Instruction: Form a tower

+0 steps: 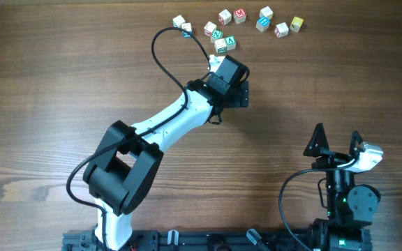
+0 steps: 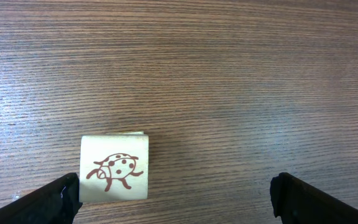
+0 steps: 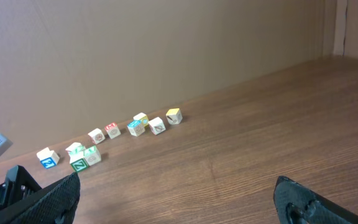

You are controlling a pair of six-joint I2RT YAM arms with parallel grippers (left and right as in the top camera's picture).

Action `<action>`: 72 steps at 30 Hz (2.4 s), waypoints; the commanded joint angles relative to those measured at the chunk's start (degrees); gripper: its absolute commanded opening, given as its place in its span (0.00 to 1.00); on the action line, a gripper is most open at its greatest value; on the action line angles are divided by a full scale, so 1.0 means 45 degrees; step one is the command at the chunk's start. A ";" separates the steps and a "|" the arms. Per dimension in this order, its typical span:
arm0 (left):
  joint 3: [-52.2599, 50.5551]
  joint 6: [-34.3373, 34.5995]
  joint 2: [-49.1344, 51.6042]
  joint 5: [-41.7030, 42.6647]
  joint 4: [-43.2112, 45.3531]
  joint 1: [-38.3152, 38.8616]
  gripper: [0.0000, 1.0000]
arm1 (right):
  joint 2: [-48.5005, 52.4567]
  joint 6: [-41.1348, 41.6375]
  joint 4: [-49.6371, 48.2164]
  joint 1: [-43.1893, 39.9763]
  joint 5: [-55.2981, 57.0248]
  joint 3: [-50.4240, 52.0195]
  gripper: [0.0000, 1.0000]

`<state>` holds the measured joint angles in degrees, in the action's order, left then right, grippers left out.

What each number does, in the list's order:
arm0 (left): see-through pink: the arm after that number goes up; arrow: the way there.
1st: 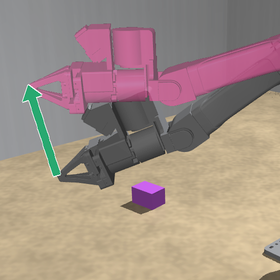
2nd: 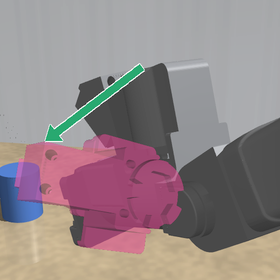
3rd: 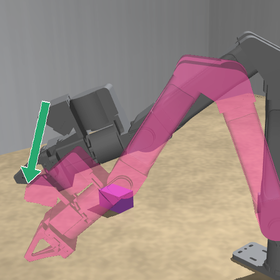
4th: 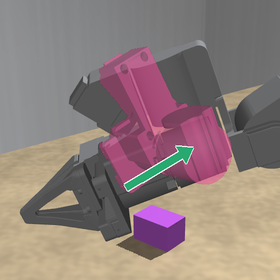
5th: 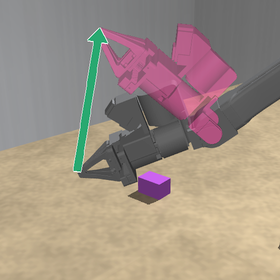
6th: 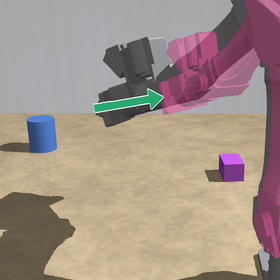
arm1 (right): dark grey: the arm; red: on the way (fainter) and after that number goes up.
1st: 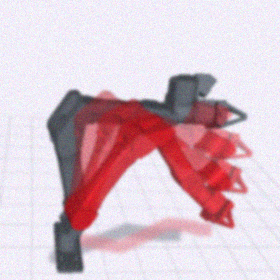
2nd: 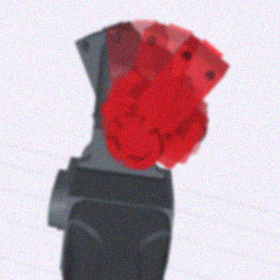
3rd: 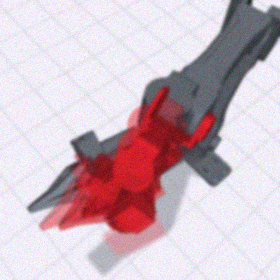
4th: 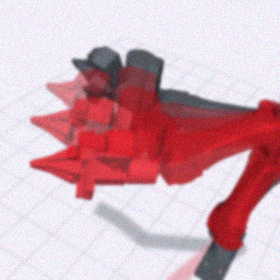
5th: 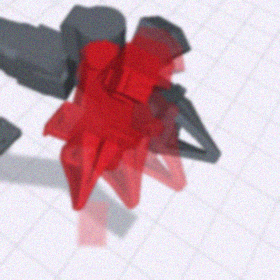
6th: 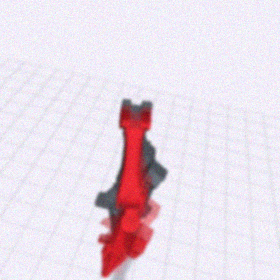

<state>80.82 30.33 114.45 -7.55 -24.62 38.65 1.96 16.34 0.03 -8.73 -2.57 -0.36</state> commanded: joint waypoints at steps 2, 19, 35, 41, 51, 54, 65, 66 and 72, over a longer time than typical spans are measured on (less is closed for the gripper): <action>-0.0053 0.0044 0.0170 0.0107 -0.0005 0.0053 1.00 | -0.0005 -0.0175 -0.0029 -0.0063 -0.0117 0.0015 1.00; -0.0053 0.0044 0.0170 0.0170 -0.0015 0.0053 1.00 | -0.0005 -0.0170 -0.0029 -0.0063 -0.0117 0.0015 1.00; -0.0053 0.0034 0.0165 0.0379 -0.0015 0.0053 1.00 | -0.0005 -0.0170 -0.0029 -0.0063 -0.0117 0.0015 1.00; -0.0053 0.0044 0.0049 -0.0996 -0.0306 -0.0015 1.00 | -0.0005 -0.0175 -0.0029 -0.0063 -0.0117 0.0015 1.00; -0.0053 0.0044 -0.1719 -0.1360 -0.0899 -0.0826 1.00 | -0.0005 -0.0170 -0.0024 -0.0063 -0.0117 0.0015 1.00; -0.0053 0.0092 -0.3021 -0.1943 -0.1875 -0.1185 1.00 | -0.0005 -0.0170 -0.0029 -0.0063 -0.0117 0.0015 1.00; -0.0053 0.0087 -1.0069 -0.3852 -0.7504 -0.2875 1.00 | -0.0005 -0.0170 -0.0029 -0.0063 -0.0117 0.0015 1.00; -0.0053 0.0092 -1.0715 -0.3876 -0.8102 -0.3220 1.00 | -0.0005 -0.0165 -0.0029 -0.0063 -0.0117 0.0015 1.00; -0.0058 0.1535 -1.2031 -0.3866 -1.1176 -0.4381 1.00 | -0.0005 -0.0151 -0.0029 -0.0063 -0.0121 0.0015 1.00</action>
<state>80.82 32.40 61.43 -24.03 -71.68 20.32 2.02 16.36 0.03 -8.73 -2.57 -0.36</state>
